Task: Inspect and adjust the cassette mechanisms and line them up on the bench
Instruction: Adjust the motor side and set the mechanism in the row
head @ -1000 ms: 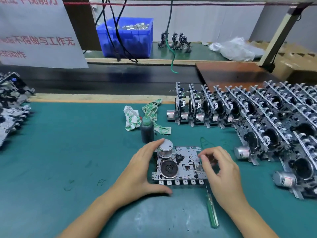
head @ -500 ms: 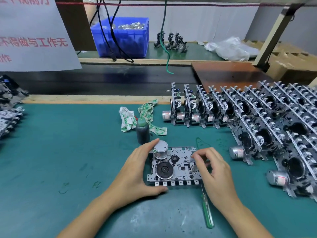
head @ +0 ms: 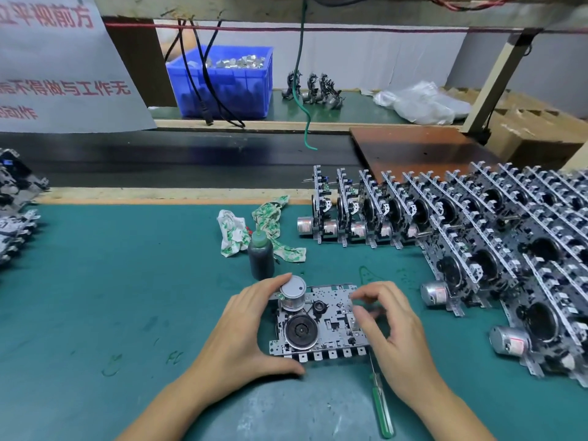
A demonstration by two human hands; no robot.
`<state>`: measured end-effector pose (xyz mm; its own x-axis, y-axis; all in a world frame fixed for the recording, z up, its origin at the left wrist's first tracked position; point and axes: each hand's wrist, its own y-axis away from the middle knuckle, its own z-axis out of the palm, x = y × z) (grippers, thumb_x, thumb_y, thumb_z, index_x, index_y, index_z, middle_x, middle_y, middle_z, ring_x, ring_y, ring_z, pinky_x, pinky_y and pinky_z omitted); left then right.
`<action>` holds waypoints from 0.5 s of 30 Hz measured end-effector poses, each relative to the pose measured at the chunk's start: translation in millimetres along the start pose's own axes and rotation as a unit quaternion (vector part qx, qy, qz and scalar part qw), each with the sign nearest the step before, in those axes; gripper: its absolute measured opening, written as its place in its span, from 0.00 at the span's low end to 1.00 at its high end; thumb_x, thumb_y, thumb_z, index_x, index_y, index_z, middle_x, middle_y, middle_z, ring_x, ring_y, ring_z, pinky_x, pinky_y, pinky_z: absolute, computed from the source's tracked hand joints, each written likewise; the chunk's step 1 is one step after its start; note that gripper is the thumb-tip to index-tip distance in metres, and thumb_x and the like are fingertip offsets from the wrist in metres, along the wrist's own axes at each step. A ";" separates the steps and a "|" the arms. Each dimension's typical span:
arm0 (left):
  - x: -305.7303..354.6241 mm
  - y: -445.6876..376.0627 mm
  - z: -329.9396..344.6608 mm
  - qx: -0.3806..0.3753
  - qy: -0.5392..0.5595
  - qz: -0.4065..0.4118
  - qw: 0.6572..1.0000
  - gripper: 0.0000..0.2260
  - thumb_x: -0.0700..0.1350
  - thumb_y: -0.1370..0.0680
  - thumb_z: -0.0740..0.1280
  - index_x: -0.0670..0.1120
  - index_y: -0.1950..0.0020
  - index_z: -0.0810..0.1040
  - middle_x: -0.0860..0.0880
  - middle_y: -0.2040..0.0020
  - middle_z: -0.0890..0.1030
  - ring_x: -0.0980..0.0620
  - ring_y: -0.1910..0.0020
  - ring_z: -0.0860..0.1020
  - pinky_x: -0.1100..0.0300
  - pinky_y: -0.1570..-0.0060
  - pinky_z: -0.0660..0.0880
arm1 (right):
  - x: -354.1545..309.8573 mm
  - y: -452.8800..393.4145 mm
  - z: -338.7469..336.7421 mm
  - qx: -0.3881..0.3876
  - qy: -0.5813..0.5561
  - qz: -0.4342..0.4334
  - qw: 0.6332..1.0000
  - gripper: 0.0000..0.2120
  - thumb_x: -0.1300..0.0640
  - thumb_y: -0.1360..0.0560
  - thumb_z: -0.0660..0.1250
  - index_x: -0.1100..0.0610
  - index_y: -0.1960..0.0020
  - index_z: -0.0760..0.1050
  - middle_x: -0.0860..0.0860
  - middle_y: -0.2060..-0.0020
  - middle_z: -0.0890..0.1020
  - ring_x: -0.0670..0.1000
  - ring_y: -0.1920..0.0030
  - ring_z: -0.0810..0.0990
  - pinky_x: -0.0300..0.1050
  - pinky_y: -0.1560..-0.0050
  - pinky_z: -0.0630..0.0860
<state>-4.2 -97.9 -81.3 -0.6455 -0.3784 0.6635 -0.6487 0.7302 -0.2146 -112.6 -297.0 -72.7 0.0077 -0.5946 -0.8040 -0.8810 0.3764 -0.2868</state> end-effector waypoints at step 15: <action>3.2 2.0 3.8 0.006 -0.005 0.035 0.999 0.42 0.59 0.39 0.74 0.69 0.30 0.54 0.73 0.33 0.59 0.70 0.34 0.62 0.70 0.35 0.59 | -19.9 -50.3 -12.3 -0.333 0.355 -0.129 0.864 0.51 0.37 0.42 0.75 0.53 0.26 0.56 0.45 0.35 0.65 0.47 0.35 0.63 0.40 0.34 0.61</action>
<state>-9.1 -99.8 -82.3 -0.6932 -0.3324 0.6395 -0.6070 0.7477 -0.2693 -74.2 -312.8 -35.9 0.1596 -0.9727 -0.1686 -0.9722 -0.1846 0.1444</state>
